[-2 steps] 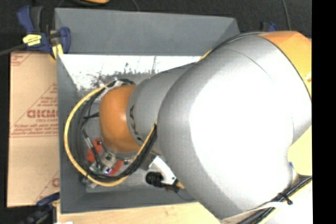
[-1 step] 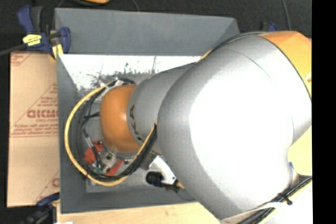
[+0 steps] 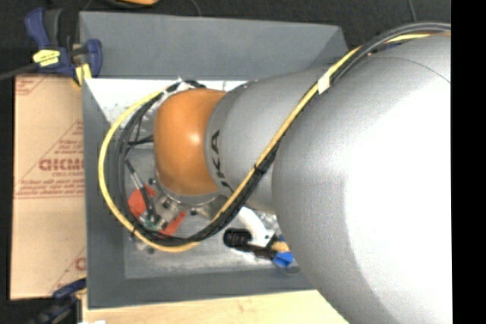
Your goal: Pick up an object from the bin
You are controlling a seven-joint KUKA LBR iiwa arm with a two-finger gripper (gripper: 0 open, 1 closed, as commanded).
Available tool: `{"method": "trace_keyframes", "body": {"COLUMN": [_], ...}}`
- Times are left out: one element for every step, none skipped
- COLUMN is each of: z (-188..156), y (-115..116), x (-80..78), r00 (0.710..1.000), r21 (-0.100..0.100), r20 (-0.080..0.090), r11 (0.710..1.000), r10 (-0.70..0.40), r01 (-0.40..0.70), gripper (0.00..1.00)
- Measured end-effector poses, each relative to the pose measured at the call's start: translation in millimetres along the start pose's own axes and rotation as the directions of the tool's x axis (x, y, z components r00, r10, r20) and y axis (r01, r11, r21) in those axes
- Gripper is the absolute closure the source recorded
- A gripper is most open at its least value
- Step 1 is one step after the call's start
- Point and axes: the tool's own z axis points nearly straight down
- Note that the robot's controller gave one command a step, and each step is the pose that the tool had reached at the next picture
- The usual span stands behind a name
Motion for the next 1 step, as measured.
{"method": "trace_keyframes", "body": {"z": [-32.9], "y": [0.6], "x": [-2.0], "r00": [1.0], "r21": [0.003], "r20": [-0.001], "r11": [1.0], "r10": [-0.004], "r01": [0.004], "gripper": [1.0]}}
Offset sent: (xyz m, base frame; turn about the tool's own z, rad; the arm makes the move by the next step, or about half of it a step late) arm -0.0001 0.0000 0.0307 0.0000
